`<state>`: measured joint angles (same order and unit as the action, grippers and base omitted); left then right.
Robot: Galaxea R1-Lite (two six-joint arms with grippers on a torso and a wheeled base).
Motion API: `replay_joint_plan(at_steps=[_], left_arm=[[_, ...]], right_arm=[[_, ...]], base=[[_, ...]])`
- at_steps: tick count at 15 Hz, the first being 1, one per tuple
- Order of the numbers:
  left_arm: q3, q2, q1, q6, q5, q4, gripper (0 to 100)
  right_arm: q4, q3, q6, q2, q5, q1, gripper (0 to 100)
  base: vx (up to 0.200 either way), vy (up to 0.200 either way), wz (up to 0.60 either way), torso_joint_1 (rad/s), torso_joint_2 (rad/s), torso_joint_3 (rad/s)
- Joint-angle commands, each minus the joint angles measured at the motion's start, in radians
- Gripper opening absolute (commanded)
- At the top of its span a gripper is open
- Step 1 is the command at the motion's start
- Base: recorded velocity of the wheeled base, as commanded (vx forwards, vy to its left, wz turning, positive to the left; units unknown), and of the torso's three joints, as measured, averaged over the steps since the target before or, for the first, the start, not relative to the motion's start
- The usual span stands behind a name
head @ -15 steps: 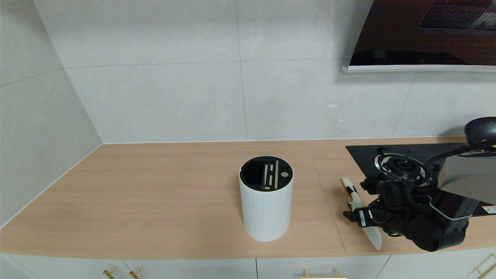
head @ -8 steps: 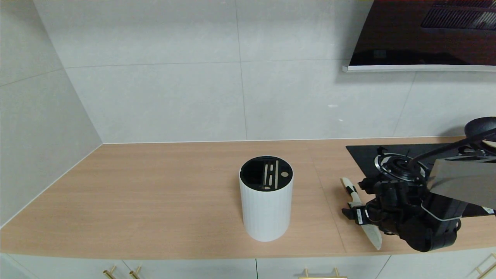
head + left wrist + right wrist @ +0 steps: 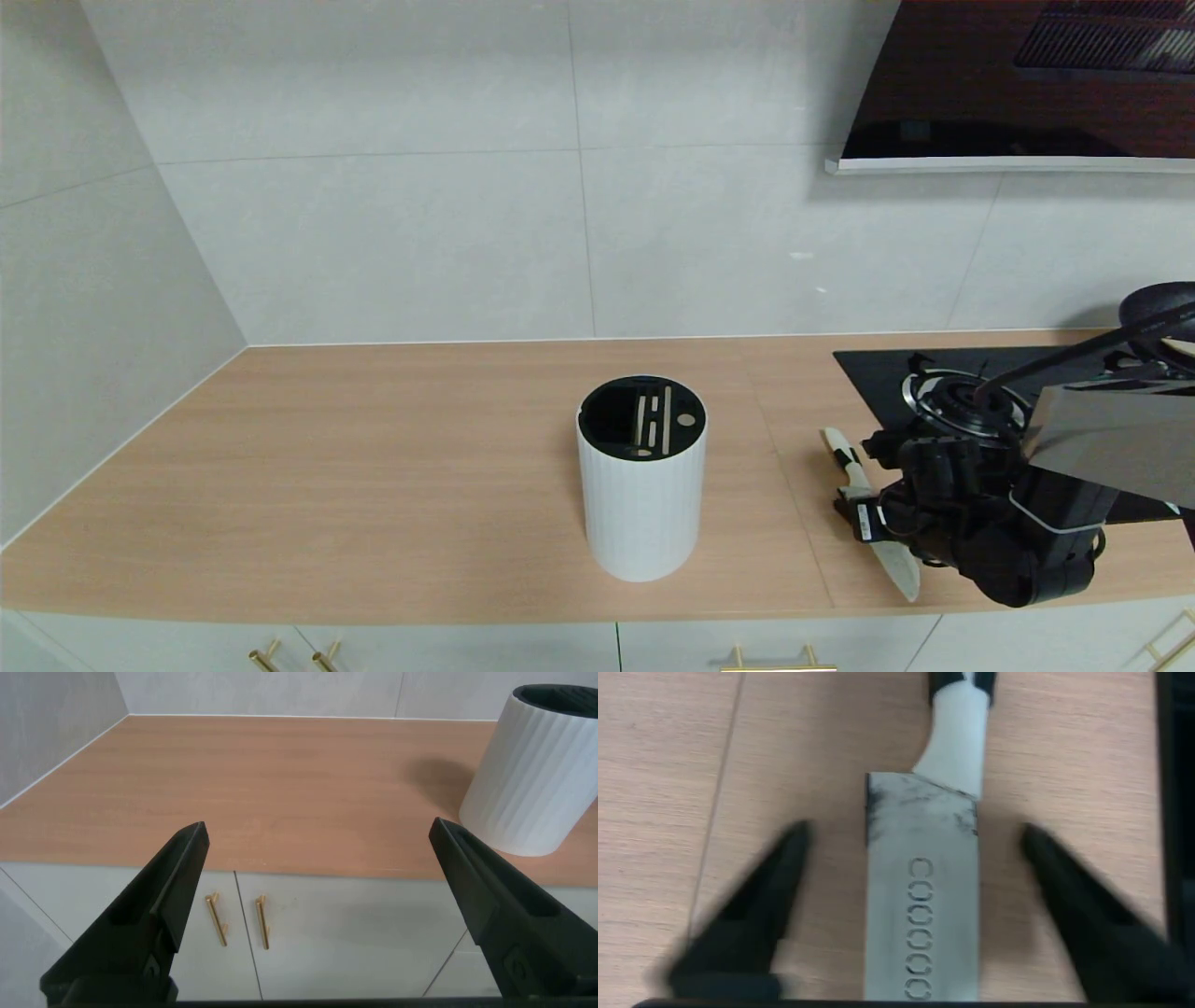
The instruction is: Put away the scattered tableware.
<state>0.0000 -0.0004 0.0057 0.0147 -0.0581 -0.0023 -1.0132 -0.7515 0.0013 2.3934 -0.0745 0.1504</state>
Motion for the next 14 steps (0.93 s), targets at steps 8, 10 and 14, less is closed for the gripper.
replay_joint_plan(at_steps=[8, 10, 14], left_arm=[[0.000, 0.000, 0.000, 0.001, 0.000, -0.001, 100], [0.000, 0.000, 0.000, -0.001, 0.000, -0.001, 100], [0.000, 0.000, 0.000, -0.019, 0.001, -0.001, 100]], right_arm=[[0.004, 0.004, -0.001, -0.008, -0.001, -0.002, 0], [0.004, 0.018, 0.002, -0.049, -0.002, -0.005, 0], [0.005, 0.089, 0.009, -0.296, 0.012, -0.012, 0]], base=[[0.000, 0.000, 0.00, 0.000, 0.00, 0.000], [0.000, 0.000, 0.00, 0.000, 0.00, 0.000], [0.000, 0.000, 0.00, 0.000, 0.00, 0.000]])
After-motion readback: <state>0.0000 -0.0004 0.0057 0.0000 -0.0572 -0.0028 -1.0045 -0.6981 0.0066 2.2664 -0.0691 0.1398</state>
